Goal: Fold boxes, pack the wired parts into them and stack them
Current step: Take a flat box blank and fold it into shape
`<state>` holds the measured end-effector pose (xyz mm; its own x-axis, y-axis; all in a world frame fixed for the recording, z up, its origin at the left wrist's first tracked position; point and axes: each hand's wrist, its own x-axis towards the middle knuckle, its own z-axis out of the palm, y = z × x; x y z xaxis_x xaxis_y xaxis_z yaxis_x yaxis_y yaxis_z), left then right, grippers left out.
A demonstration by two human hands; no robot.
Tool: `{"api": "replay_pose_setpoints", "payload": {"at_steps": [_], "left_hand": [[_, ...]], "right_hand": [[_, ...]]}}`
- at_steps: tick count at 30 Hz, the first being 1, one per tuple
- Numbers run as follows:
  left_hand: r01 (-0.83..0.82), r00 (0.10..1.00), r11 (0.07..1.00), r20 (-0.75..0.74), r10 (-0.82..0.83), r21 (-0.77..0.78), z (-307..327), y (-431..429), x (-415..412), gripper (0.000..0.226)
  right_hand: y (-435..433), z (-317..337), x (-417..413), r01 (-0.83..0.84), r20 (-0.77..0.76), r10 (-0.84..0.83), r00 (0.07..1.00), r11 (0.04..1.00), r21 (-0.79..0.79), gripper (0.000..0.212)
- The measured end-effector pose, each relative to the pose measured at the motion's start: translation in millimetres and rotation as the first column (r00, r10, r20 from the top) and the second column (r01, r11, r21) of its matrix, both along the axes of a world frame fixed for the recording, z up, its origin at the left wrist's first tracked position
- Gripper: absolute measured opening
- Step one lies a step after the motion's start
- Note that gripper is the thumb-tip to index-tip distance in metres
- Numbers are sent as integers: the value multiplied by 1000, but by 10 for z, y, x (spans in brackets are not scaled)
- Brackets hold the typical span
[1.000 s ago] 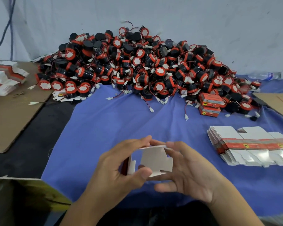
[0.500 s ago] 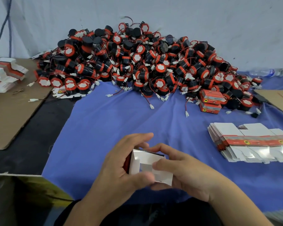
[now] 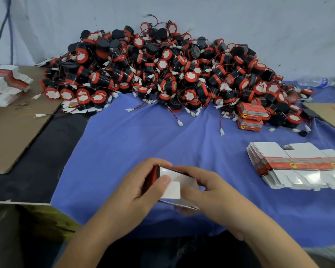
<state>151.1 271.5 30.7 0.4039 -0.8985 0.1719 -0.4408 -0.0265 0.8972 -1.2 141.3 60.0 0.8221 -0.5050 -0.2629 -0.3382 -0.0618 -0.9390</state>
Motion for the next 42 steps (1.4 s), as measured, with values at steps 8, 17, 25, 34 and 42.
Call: {"api": "replay_pose_setpoints", "payload": {"at_steps": [8, 17, 25, 34, 42], "left_hand": [[59, 998, 994, -26, -57, 87, -136, 0, -25, 29], [-81, 996, 995, -46, 79, -51, -97, 134, 5, 38], [-17, 954, 956, 282, 104, -293, 2, 125, -295, 29], [-230, 967, 937, -171, 189, -263, -21, 130, -294, 30], [-84, 995, 948, 15, 94, -308, 28, 167, -398, 32]], "right_hand": [[76, -90, -102, -26, -110, -12, 994, 942, -334, 40], [-72, -13, -310, -101, 247, 41, 968, 966, 238, 55], [49, -103, -159, 49, 317, -47, 947, 999, 2, 42], [40, -133, -288, -138, 186, 245, 951, 880, -454, 37], [274, -228, -176, 141, 458, -82, 885, 985, -97, 53]]}}
